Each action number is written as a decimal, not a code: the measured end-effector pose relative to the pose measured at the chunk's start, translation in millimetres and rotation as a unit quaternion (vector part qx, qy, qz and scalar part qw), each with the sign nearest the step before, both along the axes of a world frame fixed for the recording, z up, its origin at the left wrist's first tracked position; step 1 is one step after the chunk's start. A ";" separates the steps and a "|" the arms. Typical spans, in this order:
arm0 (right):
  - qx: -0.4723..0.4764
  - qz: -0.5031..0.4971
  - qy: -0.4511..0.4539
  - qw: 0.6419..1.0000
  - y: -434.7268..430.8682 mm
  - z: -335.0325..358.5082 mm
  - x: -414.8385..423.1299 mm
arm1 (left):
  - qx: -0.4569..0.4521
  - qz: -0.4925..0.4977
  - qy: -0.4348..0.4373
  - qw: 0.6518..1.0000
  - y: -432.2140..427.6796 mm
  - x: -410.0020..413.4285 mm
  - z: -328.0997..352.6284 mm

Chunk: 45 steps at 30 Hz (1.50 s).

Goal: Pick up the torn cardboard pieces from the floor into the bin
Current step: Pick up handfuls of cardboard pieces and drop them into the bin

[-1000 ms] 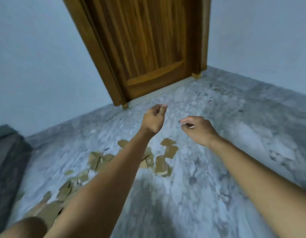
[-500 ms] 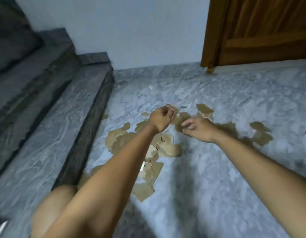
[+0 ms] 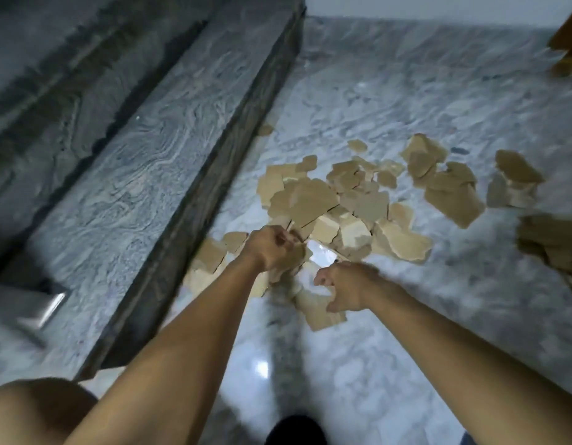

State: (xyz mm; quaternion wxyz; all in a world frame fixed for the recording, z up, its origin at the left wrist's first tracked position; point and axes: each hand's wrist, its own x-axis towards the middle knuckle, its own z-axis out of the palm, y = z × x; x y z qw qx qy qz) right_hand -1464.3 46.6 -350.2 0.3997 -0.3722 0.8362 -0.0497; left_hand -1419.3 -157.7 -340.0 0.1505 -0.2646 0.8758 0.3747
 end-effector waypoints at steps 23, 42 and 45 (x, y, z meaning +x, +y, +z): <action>-0.015 -0.011 -0.058 0.998 -83.6 -16.4 -14.3 | 0.017 0.136 -0.024 0.990 -59.8 141.0 -67.2; -0.090 0.157 0.232 0.956 -78.8 -18.9 -0.9 | 0.168 0.131 -0.068 0.975 -67.5 112.4 -42.5; -0.101 0.054 0.103 0.988 -68.2 -2.3 -10.2 | 0.162 0.095 -0.091 0.978 -49.4 101.1 -36.5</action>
